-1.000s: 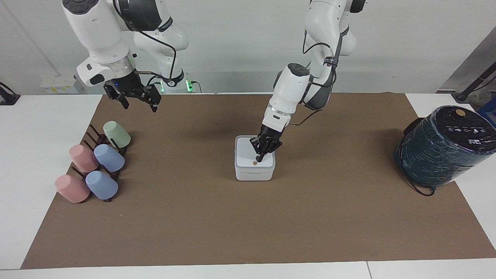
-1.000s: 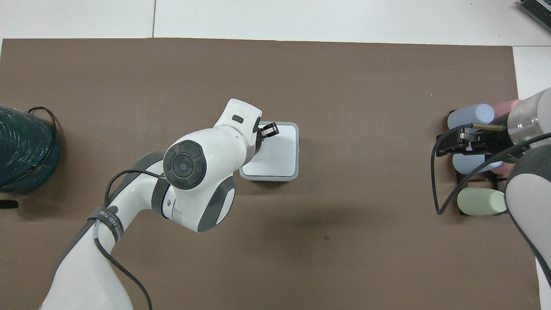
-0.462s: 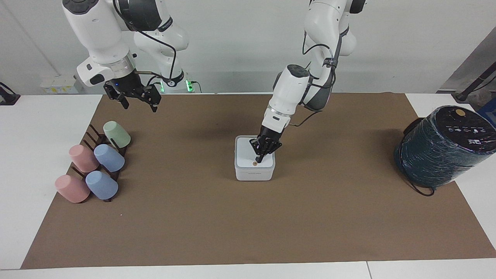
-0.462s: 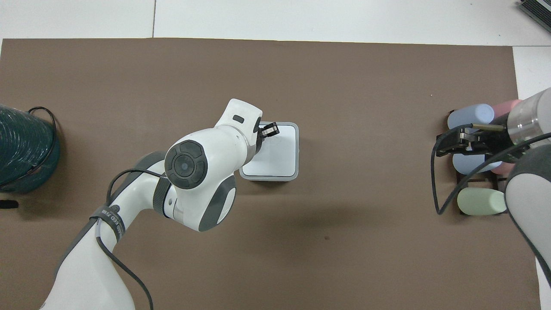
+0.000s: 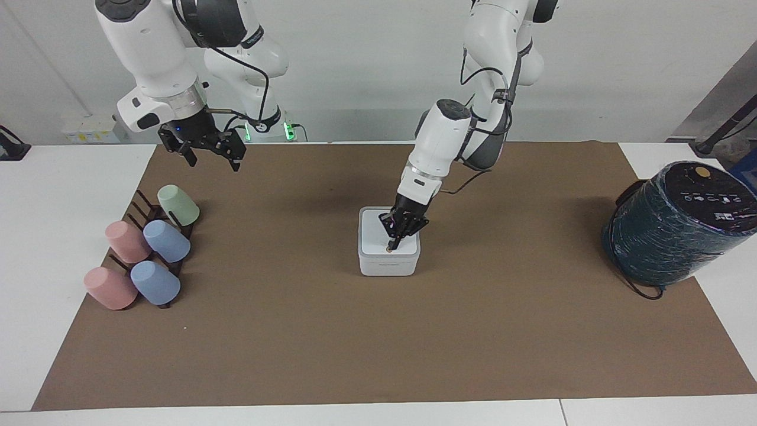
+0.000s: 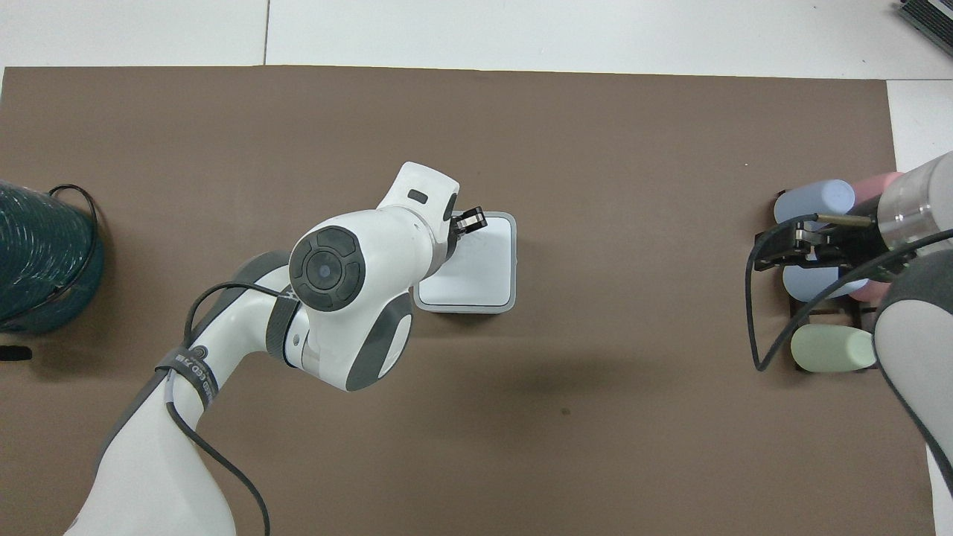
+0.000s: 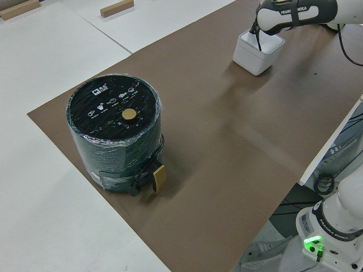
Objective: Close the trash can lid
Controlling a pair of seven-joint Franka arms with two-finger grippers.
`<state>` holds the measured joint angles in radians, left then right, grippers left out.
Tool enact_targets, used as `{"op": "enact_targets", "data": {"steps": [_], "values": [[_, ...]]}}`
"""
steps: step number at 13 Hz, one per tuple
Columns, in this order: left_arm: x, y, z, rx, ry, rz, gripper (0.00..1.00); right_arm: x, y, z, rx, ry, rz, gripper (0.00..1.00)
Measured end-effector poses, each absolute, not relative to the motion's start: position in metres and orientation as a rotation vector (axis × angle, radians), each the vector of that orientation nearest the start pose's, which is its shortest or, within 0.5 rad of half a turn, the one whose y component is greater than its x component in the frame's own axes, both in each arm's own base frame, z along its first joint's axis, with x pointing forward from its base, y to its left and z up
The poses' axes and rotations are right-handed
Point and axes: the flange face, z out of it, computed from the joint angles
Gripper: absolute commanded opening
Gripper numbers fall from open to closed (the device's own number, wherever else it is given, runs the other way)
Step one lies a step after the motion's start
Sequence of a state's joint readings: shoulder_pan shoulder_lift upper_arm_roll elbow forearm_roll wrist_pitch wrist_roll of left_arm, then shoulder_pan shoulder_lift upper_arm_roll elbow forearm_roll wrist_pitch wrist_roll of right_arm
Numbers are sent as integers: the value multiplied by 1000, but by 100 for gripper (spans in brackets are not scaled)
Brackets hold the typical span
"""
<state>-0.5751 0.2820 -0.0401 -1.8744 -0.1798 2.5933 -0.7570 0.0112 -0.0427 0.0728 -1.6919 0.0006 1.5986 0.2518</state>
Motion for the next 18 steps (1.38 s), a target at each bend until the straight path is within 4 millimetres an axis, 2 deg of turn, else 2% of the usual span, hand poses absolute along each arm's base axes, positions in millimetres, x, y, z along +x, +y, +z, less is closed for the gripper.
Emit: {"op": "enact_targets", "data": {"steps": [2,7,9,13,15,18], "values": [[552,-368,427,-3442,-501,-380,0,539,46,593,-3140,264,78,100],[590,-316,477,-3391,-572,-272,0,539,46,593,-3140,264,78,100],[605,-280,491,-3365,-512,-203,0,539,46,593,-3140,264,78,100],[631,-187,513,-3333,-371,-111,1,539,46,593,-3140,264,78,100],[636,-147,517,-3320,-298,-92,1,539,46,593,-3140,264,78,100],[631,-99,528,-3242,-184,-52,3,539,46,593,-3140,264,78,100]]}}
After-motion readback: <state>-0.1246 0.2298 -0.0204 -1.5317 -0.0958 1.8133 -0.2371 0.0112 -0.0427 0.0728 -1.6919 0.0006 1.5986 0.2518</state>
